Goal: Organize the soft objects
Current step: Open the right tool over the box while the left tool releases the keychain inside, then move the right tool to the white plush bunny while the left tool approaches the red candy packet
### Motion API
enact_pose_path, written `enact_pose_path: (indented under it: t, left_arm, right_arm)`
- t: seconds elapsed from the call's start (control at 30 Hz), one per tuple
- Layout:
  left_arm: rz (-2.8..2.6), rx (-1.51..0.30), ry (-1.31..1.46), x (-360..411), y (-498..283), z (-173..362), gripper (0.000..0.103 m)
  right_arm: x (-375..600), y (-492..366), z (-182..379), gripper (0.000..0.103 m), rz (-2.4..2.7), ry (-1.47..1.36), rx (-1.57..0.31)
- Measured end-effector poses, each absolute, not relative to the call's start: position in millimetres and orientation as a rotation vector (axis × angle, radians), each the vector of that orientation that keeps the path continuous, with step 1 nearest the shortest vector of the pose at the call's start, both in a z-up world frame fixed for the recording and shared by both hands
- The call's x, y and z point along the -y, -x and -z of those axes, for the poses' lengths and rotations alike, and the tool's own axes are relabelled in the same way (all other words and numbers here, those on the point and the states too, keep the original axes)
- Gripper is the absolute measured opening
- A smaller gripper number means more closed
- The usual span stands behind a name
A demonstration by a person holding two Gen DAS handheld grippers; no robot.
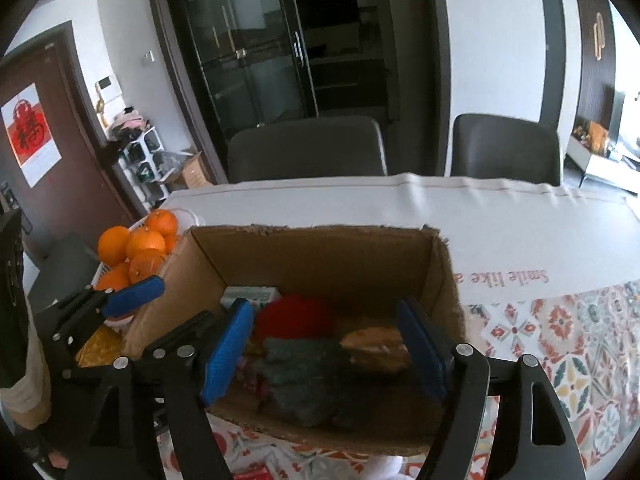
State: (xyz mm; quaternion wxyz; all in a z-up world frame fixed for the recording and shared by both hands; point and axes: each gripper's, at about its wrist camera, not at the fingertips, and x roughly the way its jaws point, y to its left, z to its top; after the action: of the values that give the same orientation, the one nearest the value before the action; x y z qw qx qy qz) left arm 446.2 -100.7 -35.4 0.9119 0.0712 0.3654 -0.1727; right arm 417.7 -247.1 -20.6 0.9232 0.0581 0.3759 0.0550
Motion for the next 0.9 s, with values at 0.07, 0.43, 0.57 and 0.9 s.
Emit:
enact_pose_path:
  t: [0.07, 0.43, 0.57, 0.9]
  left_arm:
    - [0.353, -0.751, -0.149, 98.7, -443.9, 33.7, 0.065]
    - [0.338, -0.707, -0.157, 94.2, -409.8, 13.7, 0.071]
    - [0.327, -0.687, -0.185, 96.2, -392.5, 6.4, 0.072]
    - [0.332, -0.694, -0.235, 98.8, -365.1, 4.8, 0.072]
  right_arm:
    - [247.6, -413.1, 15.7, 0.075, -0.103, -0.115, -0.758]
    - [250.2, -373.1, -6.6, 0.075, -0.029, -0.07, -0.697]
    - [252.7, -359.8, -10.8, 0.075, -0.015, -0.057, -0.693]
    - [258.4, -331.1, -10.0, 0.075, 0.009, -0.021, -0.732]
